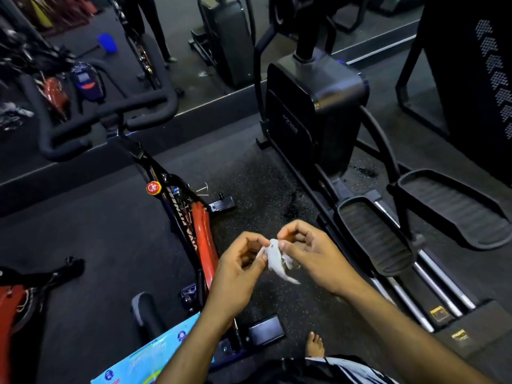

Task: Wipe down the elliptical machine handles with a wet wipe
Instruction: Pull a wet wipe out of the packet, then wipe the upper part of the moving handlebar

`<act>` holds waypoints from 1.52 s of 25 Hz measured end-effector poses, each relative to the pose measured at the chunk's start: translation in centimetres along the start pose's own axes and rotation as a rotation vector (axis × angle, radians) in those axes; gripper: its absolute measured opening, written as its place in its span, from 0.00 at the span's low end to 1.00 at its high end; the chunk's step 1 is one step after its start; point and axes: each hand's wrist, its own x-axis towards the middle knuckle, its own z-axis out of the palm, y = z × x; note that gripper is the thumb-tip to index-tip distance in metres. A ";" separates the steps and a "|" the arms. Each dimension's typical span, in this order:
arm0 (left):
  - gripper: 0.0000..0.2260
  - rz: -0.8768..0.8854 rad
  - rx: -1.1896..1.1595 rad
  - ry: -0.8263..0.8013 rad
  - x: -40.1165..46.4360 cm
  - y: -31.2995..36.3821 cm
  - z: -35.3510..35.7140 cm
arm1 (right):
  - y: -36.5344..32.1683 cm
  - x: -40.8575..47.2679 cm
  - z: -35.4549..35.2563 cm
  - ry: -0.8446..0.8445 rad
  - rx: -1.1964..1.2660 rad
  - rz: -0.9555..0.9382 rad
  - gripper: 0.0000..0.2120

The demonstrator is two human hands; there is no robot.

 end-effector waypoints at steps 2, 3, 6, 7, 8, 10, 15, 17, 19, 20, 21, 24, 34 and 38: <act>0.10 0.009 -0.004 0.030 0.3 0.6 1.0 | -0.6 0.0 -1.3 -0.094 -0.056 -0.062 0.13; 0.08 -0.009 -0.035 0.041 0.5 1.0 1.3 | -0.9 -0.2 -1.9 -0.145 -0.102 -0.100 0.15; 0.04 -0.055 -0.093 0.087 1.7 1.6 2.0 | -1.0 -0.6 -2.9 -0.166 -0.234 -0.193 0.15; 0.04 -0.057 -0.083 0.094 2.1 1.6 2.2 | -1.0 -0.6 -3.1 -0.123 -0.252 -0.217 0.14; 0.06 -0.056 -0.067 0.088 2.3 1.8 2.4 | -0.9 -0.6 -3.4 -0.087 -0.233 -0.224 0.12; 0.07 -0.043 -0.060 0.049 2.5 2.1 2.8 | -1.1 -0.8 -3.6 -0.038 -0.078 -0.192 0.09; 0.13 -0.057 -0.096 -0.122 2.3 3.4 1.9 | -0.7 -1.6 -4.2 0.125 0.327 0.015 0.12; 0.14 -0.034 -0.036 -0.218 2.3 4.0 1.8 | -1.0 -1.9 -4.4 0.114 0.369 0.035 0.16; 0.12 0.004 0.062 -0.291 2.3 4.4 1.7 | -1.3 -2.1 -4.7 0.117 0.282 -0.003 0.16; 0.11 0.038 0.117 -0.314 2.4 4.6 1.8 | -1.5 -2.1 -4.8 0.131 0.210 -0.038 0.15; 0.11 0.074 0.151 -0.327 2.4 4.7 1.9 | -1.7 -2.0 -4.9 0.144 0.134 -0.078 0.11; 0.19 0.078 0.044 -0.293 2.3 5.2 3.0 | -2.8 -1.8 -5.3 0.124 -0.082 -0.170 0.04; 0.11 0.408 0.125 -0.100 5.2 9.6 3.1 | -8.7 -0.8 -7.5 0.145 -0.399 -0.553 0.15; 0.10 0.571 0.048 -0.012 7.8 14.0 2.2 | -13.4 1.3 -7.1 0.320 -0.404 -0.738 0.16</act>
